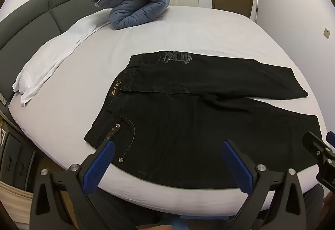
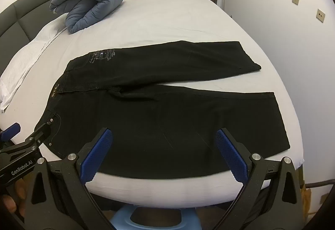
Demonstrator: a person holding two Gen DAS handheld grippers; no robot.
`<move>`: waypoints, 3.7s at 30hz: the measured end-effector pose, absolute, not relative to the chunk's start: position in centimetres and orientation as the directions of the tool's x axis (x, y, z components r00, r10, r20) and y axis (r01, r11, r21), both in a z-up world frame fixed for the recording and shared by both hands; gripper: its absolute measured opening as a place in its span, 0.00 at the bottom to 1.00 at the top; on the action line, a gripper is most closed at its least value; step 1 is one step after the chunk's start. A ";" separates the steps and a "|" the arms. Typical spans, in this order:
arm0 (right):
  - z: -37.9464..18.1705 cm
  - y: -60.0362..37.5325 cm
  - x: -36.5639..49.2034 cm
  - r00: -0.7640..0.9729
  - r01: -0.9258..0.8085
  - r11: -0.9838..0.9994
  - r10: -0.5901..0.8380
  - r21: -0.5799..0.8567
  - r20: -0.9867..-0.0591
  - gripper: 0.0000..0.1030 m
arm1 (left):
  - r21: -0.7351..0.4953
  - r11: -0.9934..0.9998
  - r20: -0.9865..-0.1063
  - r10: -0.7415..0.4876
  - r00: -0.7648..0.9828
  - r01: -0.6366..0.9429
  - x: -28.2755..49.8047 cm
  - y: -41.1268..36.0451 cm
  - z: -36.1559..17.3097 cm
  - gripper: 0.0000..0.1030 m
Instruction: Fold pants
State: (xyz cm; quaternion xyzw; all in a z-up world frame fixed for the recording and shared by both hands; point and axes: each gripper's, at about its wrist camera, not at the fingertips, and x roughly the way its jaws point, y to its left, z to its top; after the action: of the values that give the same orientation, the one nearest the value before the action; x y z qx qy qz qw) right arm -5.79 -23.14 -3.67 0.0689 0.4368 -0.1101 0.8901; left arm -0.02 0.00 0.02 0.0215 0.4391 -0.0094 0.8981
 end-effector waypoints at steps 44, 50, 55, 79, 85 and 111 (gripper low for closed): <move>-3.8 -22.6 -5.8 0.590 0.248 0.969 -0.136 0.018 -0.796 0.98 | 0.035 0.999 -0.792 0.006 0.611 0.036 0.0 0.0 0.1 1.00; -3.9 -22.4 -5.9 0.590 0.247 0.969 -0.136 0.017 -0.796 0.98 | 0.035 0.999 -0.791 0.006 0.612 0.035 0.0 0.0 0.0 1.00; -3.9 -22.4 -5.9 0.590 0.248 0.969 -0.136 0.018 -0.796 0.98 | 0.035 0.999 -0.792 0.005 0.611 0.037 0.0 0.0 0.0 1.00; -4.3 -22.1 -6.1 0.588 0.244 0.969 -0.134 0.018 -0.798 0.98 | 0.036 0.999 -0.792 0.007 0.611 0.035 0.0 0.0 0.0 1.00; -4.4 -22.1 -6.1 0.587 0.245 0.969 -0.133 0.018 -0.799 0.98 | 0.039 0.999 -0.794 0.009 0.608 0.035 -0.1 -0.1 -0.2 1.00; -1.2 -25.1 13.9 0.636 -0.341 0.937 0.287 0.072 -0.716 0.98 | -0.022 0.955 -0.807 -0.191 0.559 0.294 22.4 4.2 0.5 1.00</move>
State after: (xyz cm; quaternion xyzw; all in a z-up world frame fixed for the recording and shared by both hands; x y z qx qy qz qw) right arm 13.88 -25.07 -1.24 -0.0349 0.3896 0.1737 0.9038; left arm 22.43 4.19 0.53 0.0578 0.4489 -0.1376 0.8810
